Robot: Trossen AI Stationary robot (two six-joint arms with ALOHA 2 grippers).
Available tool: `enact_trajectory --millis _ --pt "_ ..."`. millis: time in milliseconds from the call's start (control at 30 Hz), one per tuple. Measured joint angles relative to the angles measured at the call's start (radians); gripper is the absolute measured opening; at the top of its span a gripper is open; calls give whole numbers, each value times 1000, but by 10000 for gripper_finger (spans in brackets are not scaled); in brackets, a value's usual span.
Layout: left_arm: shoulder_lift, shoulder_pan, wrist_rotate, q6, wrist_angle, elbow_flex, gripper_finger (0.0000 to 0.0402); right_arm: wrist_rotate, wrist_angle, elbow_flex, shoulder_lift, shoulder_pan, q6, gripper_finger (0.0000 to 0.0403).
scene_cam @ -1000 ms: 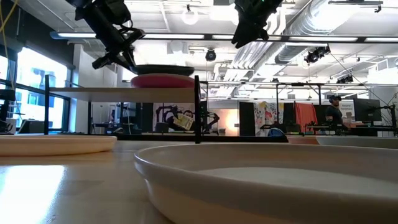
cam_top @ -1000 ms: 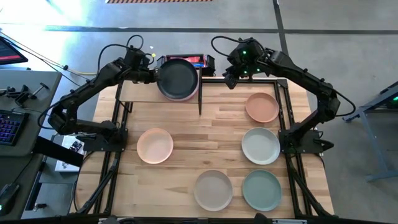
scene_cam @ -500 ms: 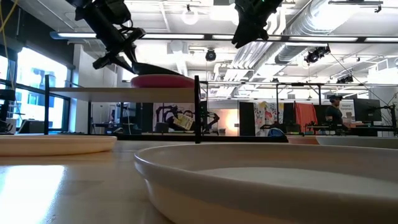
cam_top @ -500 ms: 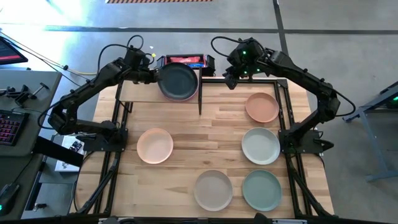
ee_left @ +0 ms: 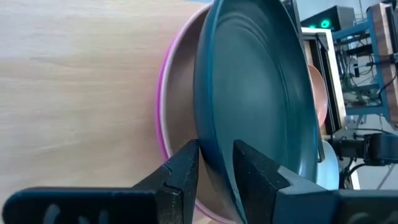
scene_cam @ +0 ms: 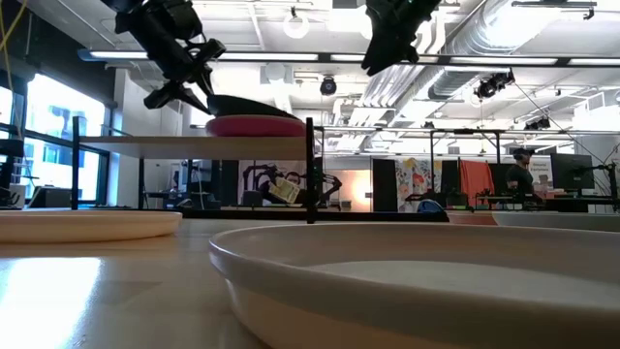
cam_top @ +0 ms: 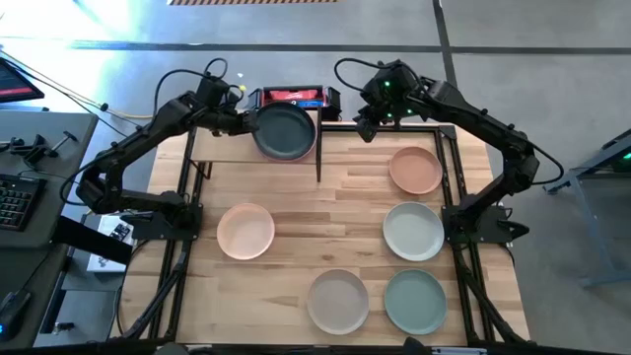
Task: Place and stack plates onto a shelf
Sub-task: Stack the black plate on top of the brown plate on the shelf, then stack the gray plate on top of the black plate on the shelf
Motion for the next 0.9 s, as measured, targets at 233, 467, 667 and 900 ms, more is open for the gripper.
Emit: enact_trajectory --millis 233,467,667,900 --pt "-12 22 12 -10 3 0 88 0 -24 -1 0 0 0 123" --pt "-27 42 13 -16 -18 1 88 0 -39 -1 0 0 -26 123" --pt "-27 38 13 10 -85 1 88 0 -54 -1 0 0 -26 123" --pt "-47 -9 13 45 -87 1 88 -12 -273 -1 0 0 -23 123"
